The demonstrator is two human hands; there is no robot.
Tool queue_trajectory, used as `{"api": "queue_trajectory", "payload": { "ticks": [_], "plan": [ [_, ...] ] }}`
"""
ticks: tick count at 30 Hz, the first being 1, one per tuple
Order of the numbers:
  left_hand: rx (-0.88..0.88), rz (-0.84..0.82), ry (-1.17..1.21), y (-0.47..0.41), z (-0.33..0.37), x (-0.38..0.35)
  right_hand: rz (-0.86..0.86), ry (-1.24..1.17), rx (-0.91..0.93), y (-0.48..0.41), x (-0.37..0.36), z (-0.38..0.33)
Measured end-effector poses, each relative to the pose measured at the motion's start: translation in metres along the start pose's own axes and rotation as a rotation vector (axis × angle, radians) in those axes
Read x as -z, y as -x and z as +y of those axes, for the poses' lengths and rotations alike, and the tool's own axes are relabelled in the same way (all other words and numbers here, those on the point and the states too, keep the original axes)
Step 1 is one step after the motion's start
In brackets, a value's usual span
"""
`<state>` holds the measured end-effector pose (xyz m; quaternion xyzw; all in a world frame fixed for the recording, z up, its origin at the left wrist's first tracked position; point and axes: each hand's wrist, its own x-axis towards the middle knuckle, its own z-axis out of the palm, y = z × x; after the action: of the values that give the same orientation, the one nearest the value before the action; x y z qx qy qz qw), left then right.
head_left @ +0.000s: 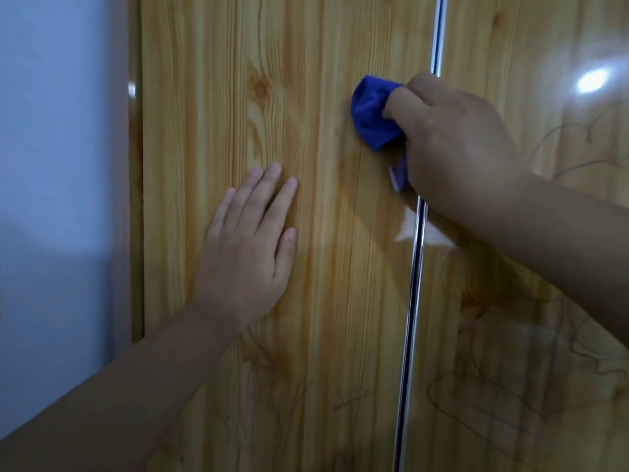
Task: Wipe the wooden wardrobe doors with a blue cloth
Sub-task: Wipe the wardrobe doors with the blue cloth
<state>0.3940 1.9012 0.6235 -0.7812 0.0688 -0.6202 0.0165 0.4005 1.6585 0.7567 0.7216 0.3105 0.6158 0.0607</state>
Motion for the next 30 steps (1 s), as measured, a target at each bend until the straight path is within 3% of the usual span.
{"api": "queue_trajectory", "payload": {
  "ticks": [7, 11, 16, 21, 23, 27, 30],
  "plan": [
    [-0.004, 0.049, 0.024, 0.001, 0.000, -0.005, -0.053, -0.091, -0.042, 0.076, -0.031, -0.070],
    [-0.009, 0.054, 0.026, 0.000, 0.002, -0.003, -0.094, -0.165, 0.051, 0.120, -0.039, -0.110],
    [0.001, 0.040, 0.052, 0.000, 0.003, 0.005, -0.298, -0.314, 0.165, 0.182, -0.057, -0.177],
    [-0.091, 0.096, 0.148, 0.007, -0.010, 0.023, -0.304, -0.420, 0.159, 0.230, -0.085, -0.239],
    [-0.079, 0.038, 0.137, 0.029, -0.021, 0.028, -0.357, -0.412, 0.231, 0.241, -0.092, -0.262],
    [0.104, -0.127, 0.152, 0.103, -0.044, 0.034, -0.480, -0.406, 0.328, 0.240, -0.098, -0.282],
    [0.184, -0.187, 0.135, 0.156, -0.056, 0.036, -0.462, -0.394, 0.375, 0.225, -0.091, -0.270]
  ]
}}
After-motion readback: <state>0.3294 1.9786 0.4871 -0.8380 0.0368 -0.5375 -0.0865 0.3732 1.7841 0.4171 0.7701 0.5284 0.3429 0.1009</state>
